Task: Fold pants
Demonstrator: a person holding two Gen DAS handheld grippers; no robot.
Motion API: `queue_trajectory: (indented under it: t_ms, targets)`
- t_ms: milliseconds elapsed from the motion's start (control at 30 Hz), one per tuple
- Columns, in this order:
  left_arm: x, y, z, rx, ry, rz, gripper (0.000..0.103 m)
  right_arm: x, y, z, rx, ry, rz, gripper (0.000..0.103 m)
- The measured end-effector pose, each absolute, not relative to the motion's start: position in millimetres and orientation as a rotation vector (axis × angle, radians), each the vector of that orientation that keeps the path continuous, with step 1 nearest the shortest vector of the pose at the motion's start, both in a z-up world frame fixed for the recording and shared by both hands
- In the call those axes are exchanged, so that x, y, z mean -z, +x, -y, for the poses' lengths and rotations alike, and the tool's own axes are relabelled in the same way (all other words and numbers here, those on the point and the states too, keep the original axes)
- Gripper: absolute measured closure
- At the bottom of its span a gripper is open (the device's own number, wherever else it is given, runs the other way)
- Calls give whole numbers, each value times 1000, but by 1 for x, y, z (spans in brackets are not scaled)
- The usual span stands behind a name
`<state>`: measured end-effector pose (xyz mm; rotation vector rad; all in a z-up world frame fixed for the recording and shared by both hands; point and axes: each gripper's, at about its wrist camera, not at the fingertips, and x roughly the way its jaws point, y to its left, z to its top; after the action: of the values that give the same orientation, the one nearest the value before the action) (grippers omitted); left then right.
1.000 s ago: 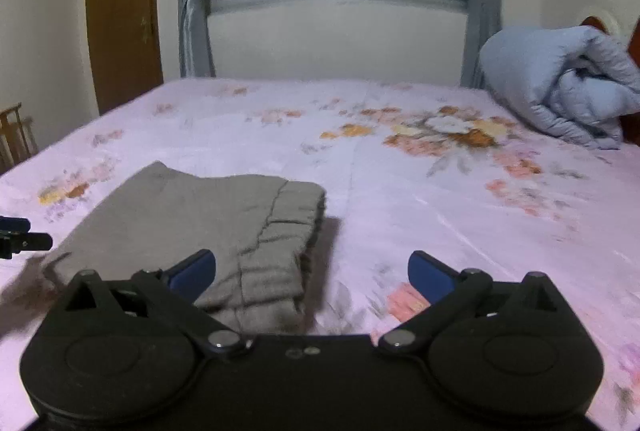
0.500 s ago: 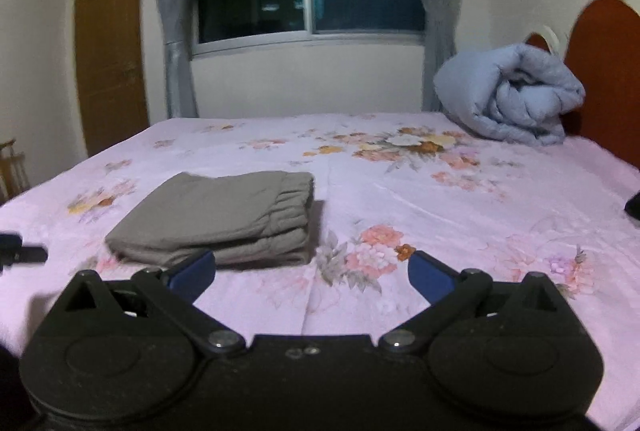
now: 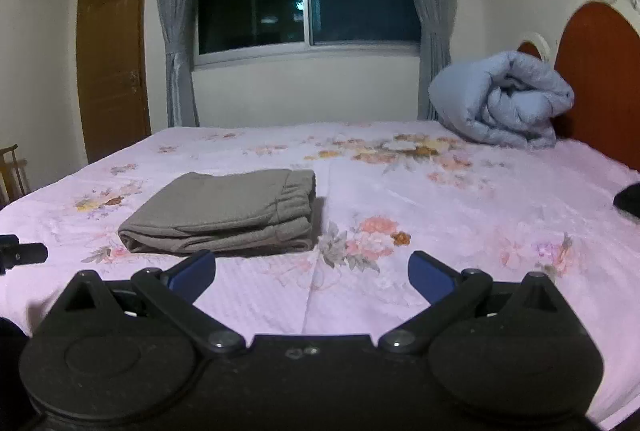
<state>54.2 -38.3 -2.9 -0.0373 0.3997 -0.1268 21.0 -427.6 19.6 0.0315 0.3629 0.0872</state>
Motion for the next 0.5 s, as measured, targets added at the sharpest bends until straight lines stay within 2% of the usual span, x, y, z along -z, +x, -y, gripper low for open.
queue_trajectory:
  t_ms: [500]
  targets:
    - [2,52,39,135,-42,-387,0,-15,25,425,-95,48,-378,6]
